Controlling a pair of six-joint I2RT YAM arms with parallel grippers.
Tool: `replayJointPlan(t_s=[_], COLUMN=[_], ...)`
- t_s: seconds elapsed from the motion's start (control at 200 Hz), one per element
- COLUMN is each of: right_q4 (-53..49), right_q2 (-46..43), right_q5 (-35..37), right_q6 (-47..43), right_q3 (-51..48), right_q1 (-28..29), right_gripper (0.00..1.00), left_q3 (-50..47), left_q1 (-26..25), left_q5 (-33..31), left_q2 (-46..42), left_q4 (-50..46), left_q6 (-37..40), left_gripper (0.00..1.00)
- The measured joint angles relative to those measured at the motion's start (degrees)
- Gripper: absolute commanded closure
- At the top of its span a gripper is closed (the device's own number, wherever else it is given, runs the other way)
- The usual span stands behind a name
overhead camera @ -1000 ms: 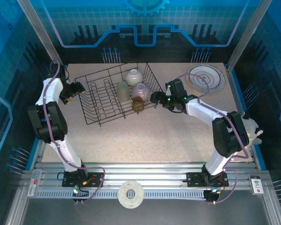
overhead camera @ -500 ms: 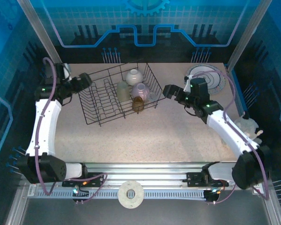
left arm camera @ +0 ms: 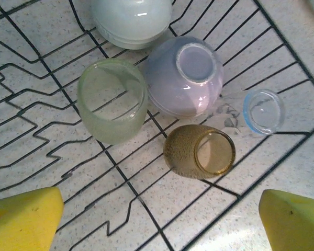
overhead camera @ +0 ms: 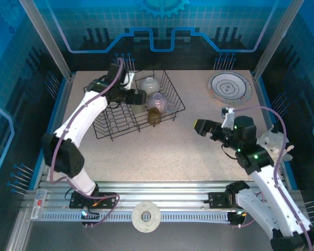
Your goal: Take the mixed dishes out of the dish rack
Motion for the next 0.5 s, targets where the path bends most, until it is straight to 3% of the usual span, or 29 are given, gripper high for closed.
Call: replayJointPlan(t_s=[0.285, 0.5], right_q4=[-6.6, -9.94], right_q2=[-13.42, -18.14], right_q5=[-5.18, -6.62], right_q6=[0.72, 0.61], right_q3=[-5.11, -5.27], right_q1=[0.0, 0.0], right_gripper=[0.0, 0.0], left_q3=[8.83, 13.11], left_q1=[-0.11, -0.11], left_q5=[-6.64, -9.35], left_q2=[12.02, 17.09], left_q4=[-2.67, -4.22], left_q6=[0.74, -0.15], left_gripper=[0.09, 0.14])
